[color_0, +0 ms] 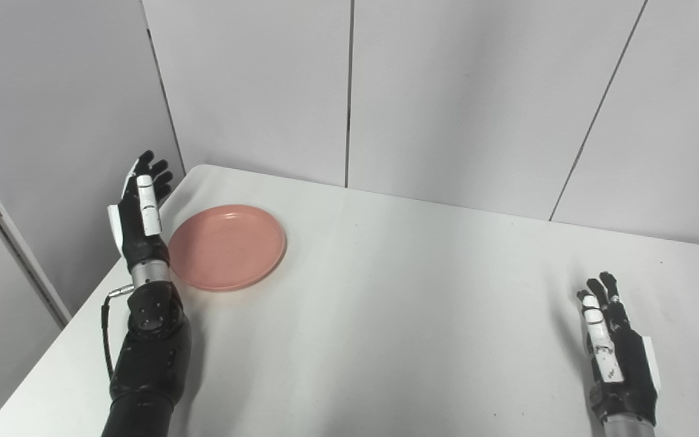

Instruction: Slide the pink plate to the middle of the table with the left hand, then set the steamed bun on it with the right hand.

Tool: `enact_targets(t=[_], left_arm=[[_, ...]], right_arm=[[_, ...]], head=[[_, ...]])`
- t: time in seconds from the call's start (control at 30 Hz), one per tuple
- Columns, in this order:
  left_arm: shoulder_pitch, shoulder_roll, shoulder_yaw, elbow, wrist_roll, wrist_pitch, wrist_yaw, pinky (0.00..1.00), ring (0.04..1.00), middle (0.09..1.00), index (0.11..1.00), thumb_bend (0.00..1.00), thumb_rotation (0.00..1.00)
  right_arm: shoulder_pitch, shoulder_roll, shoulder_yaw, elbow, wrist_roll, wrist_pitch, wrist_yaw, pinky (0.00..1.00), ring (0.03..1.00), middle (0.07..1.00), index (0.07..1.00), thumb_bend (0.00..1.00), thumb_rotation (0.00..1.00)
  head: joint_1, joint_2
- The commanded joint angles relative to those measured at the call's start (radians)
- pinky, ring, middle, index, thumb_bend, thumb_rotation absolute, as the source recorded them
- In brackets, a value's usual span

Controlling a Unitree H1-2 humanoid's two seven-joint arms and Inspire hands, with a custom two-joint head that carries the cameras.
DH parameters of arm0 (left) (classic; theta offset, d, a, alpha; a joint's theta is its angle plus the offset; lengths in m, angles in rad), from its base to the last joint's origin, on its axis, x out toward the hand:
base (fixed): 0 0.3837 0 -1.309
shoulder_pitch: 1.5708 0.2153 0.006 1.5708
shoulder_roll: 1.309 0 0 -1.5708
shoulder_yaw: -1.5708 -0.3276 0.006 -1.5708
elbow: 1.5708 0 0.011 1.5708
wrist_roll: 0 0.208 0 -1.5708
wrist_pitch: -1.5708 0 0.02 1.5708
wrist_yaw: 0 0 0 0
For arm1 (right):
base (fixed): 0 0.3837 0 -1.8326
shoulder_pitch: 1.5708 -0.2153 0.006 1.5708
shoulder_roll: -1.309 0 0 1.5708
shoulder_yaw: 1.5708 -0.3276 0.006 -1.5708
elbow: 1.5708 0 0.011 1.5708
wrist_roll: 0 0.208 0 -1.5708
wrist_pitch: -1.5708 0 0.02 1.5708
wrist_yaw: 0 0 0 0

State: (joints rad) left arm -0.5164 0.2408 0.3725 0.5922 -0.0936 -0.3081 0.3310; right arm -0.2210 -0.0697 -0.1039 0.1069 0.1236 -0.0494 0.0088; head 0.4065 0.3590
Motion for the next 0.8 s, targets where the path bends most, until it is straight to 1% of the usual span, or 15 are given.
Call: enact_targets(t=[0.0,0.03,0.07,0.2,0.27,0.37,0.47,0.53,0.57,0.63,0.67,0.77], left_arm=[[-0.058,0.045,0.006,-0.002,-0.001,-0.049,0.003,0.76,0.751,0.768,0.775,0.76,1.0],[-0.056,0.055,0.003,0.005,-0.002,-0.043,-0.006,0.76,0.751,0.769,0.774,0.77,1.0],[-0.052,0.065,-0.001,0.011,0.003,-0.035,-0.012,0.79,0.769,0.783,0.787,0.78,1.0],[-0.041,0.095,-0.011,0.029,0.006,0.004,-0.027,0.87,0.799,0.794,0.797,0.82,1.0],[-0.038,0.103,-0.012,0.033,-0.005,0.021,-0.039,0.9,0.809,0.791,0.798,0.81,1.0],[-0.039,0.115,-0.021,0.061,-0.01,0.019,-0.057,0.93,0.81,0.791,0.803,0.8,1.0],[-0.046,0.117,-0.024,0.093,-0.02,0.022,-0.069,0.93,0.816,0.782,0.797,0.8,1.0],[-0.049,0.115,-0.024,0.105,-0.025,0.017,-0.073,0.9,0.796,0.761,0.769,0.79,1.0],[-0.047,0.111,-0.028,0.101,-0.034,0.038,-0.087,0.9,0.79,0.755,0.76,0.79,1.0],[-0.04,0.109,-0.04,0.085,-0.046,0.082,-0.115,0.92,0.793,0.756,0.755,0.8,1.0],[-0.036,0.108,-0.044,0.077,-0.054,0.106,-0.128,0.93,0.793,0.757,0.755,0.8,1.0],[-0.03,0.107,-0.05,0.067,-0.069,0.146,-0.157,0.95,0.786,0.757,0.755,0.82,1.0]], right_arm=[[-0.007,0.009,0.001,-0.011,0.015,-0.031,0.011,1.0,0.929,0.953,0.972,0.33,0.72],[-0.004,0.011,0.001,-0.021,0.019,-0.025,0.01,1.0,0.929,0.954,0.974,0.33,0.73],[-0.001,0.013,0.001,-0.028,0.019,-0.023,0.008,1.0,0.929,0.952,0.972,0.32,0.73],[0.007,0.019,0.0,-0.047,0.012,-0.016,-0.005,1.0,0.923,0.957,0.979,0.27,0.68],[0.009,0.02,-0.003,-0.049,0.015,-0.013,-0.008,1.0,0.917,0.953,0.976,0.26,0.64],[0.009,0.02,-0.005,-0.046,0.015,-0.017,-0.009,1.0,0.918,0.954,0.975,0.27,0.63],[0.008,0.023,-0.008,-0.042,0.019,-0.026,-0.009,1.0,0.922,0.956,0.971,0.26,0.62],[0.008,0.023,-0.009,-0.041,0.023,-0.028,-0.007,1.0,0.916,0.955,0.971,0.26,0.6],[0.009,0.022,-0.008,-0.049,0.024,-0.019,-0.005,1.0,0.914,0.954,0.971,0.26,0.59],[0.01,0.021,-0.007,-0.058,0.023,-0.008,-0.005,1.0,0.917,0.956,0.974,0.26,0.63],[0.01,0.02,-0.007,-0.057,0.022,-0.011,-0.004,1.0,0.918,0.956,0.973,0.26,0.63],[0.009,0.019,-0.008,-0.051,0.023,-0.021,-0.003,1.0,0.906,0.945,0.97,0.26,0.63]], head=[[0.002,-0.003],[0.003,-0.003],[0.004,-0.003],[0.009,-0.005],[0.011,-0.007],[0.016,-0.01],[0.016,-0.01],[0.016,-0.01],[0.019,-0.011],[0.019,-0.011],[0.018,-0.011],[0.018,-0.011]])
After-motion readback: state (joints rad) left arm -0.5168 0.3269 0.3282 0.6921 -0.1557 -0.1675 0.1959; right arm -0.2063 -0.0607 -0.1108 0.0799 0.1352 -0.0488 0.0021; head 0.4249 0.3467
